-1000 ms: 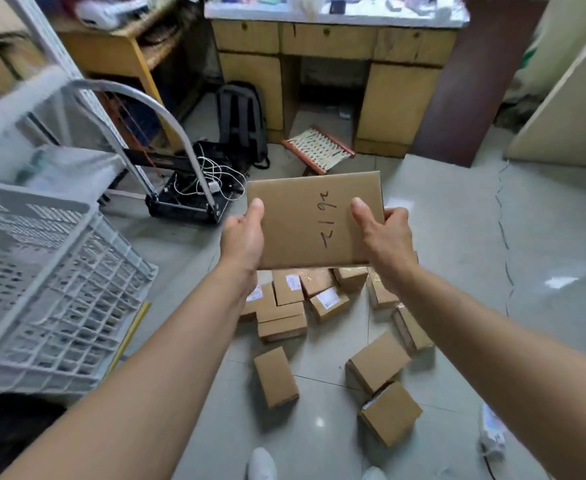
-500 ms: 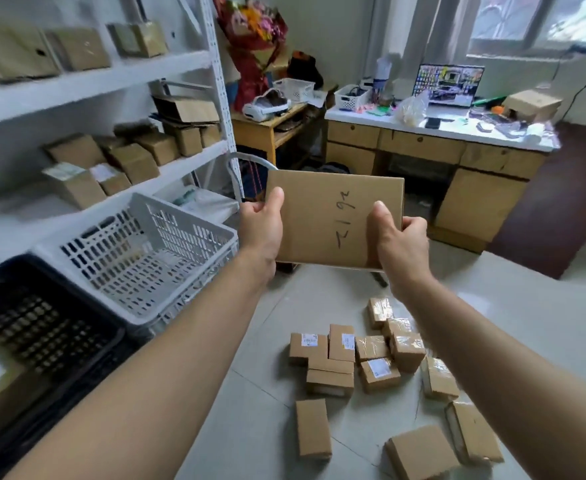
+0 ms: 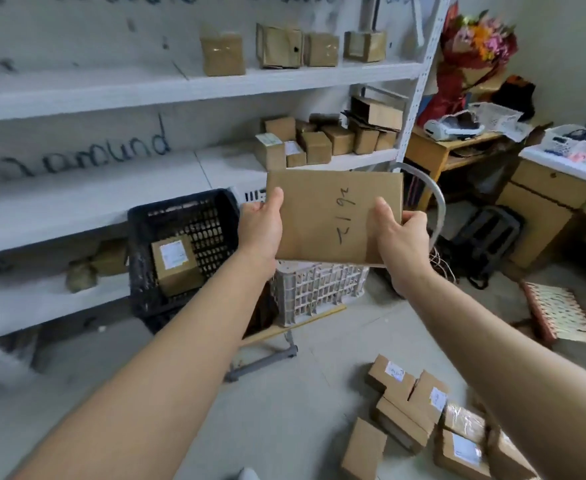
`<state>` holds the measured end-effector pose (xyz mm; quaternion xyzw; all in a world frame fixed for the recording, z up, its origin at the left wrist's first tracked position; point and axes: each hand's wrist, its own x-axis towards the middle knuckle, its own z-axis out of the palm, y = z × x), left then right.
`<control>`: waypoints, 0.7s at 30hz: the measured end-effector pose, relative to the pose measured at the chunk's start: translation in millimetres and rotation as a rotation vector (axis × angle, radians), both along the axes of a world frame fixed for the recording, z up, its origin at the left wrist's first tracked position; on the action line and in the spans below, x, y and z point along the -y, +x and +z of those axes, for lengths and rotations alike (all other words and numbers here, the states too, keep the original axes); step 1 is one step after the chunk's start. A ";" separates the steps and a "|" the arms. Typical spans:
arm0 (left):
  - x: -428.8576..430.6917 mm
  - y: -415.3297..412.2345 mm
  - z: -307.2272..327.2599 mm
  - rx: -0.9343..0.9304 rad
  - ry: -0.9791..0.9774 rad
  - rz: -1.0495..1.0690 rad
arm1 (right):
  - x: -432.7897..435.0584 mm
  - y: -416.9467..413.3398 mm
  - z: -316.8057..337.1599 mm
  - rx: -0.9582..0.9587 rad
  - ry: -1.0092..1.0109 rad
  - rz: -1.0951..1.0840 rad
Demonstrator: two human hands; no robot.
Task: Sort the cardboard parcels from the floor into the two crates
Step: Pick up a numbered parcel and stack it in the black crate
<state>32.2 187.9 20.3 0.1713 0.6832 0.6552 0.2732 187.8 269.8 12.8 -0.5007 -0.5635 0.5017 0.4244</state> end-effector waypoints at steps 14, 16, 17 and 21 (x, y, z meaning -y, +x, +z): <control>45.7 -234.6 -51.6 0.144 -0.077 0.306 | 2.6 -266.6 -44.4 0.097 -0.051 0.334; 43.6 -262.4 -62.5 0.170 -0.092 0.325 | -1.6 -293.8 -53.4 0.131 -0.058 0.351; 41.8 -274.5 -67.7 0.186 -0.097 0.331 | -4.5 -305.4 -57.6 0.143 -0.063 0.361; 32.2 -311.8 -86.0 0.242 -0.134 0.347 | -20.1 -343.0 -71.4 0.193 -0.098 0.418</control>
